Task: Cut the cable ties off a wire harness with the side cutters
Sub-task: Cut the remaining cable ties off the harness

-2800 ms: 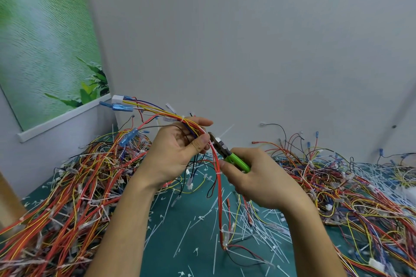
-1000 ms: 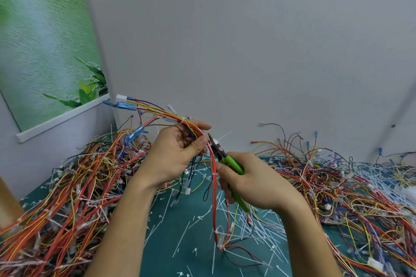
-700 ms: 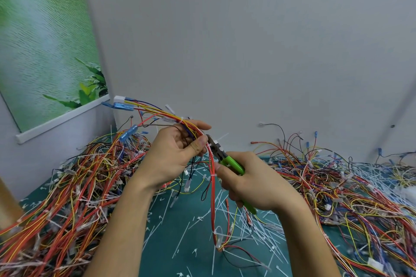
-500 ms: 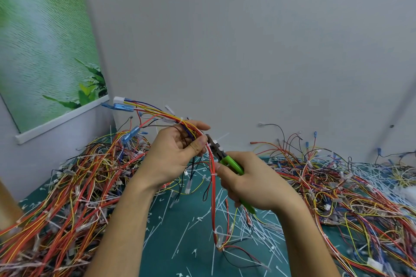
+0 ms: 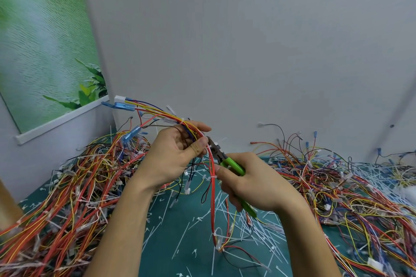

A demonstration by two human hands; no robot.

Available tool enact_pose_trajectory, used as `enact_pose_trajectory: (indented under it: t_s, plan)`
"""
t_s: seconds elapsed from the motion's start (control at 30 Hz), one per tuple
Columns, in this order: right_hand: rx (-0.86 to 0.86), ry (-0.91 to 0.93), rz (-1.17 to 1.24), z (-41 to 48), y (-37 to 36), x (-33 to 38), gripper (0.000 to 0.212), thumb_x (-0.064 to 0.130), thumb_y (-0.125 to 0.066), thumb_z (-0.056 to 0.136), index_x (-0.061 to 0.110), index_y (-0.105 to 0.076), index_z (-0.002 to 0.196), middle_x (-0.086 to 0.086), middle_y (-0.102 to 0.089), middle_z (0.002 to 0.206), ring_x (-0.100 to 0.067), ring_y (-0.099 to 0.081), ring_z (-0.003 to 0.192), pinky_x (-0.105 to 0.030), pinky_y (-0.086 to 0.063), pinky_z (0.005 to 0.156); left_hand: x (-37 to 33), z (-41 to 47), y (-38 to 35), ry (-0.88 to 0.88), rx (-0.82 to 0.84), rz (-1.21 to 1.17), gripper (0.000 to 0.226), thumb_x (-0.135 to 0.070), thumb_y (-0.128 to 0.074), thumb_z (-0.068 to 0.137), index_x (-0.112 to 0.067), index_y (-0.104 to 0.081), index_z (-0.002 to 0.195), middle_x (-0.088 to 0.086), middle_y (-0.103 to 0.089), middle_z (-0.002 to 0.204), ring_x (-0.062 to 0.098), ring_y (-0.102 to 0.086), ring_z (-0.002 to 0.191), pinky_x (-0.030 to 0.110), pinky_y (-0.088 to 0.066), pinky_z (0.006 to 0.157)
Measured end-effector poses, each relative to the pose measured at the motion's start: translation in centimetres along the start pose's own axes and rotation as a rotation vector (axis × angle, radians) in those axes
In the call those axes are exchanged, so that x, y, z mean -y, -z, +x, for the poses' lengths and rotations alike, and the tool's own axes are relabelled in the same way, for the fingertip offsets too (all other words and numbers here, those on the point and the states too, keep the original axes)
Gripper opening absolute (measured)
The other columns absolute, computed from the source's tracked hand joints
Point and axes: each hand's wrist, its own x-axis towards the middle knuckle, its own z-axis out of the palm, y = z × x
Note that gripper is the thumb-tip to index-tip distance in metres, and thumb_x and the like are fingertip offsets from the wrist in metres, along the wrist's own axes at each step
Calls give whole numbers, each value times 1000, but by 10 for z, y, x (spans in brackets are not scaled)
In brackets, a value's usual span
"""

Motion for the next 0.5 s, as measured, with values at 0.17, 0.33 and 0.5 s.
enact_pose_trajectory:
  t_s: [0.17, 0.33, 0.5]
  plan:
    - [0, 19, -21, 2, -1, 0, 36, 35, -53, 106, 4, -57, 86, -10, -68, 60, -19, -66, 48, -42, -58, 61, 0, 0, -2, 2, -18, 6, 19, -9, -69, 93, -21, -71, 108, -2, -75, 85, 14, -73, 78, 20, -57, 72]
    - [-6, 6, -16, 5, -3, 1, 32, 34, -52, 107, 9, -59, 88, 0, -69, 67, -12, -71, 57, -33, -59, 64, 1, 1, -1, 0, -13, 23, 18, -10, -69, 93, -20, -70, 108, -1, -74, 84, 15, -72, 77, 21, -57, 72]
    - [-32, 33, 13, 6, -2, -1, 35, 33, -55, 105, 1, -56, 90, -23, -65, 72, -26, -66, 53, -45, -59, 60, -2, 0, -1, -24, -17, 7, 18, -10, -68, 93, -20, -70, 108, -1, -74, 85, 15, -72, 78, 22, -57, 74]
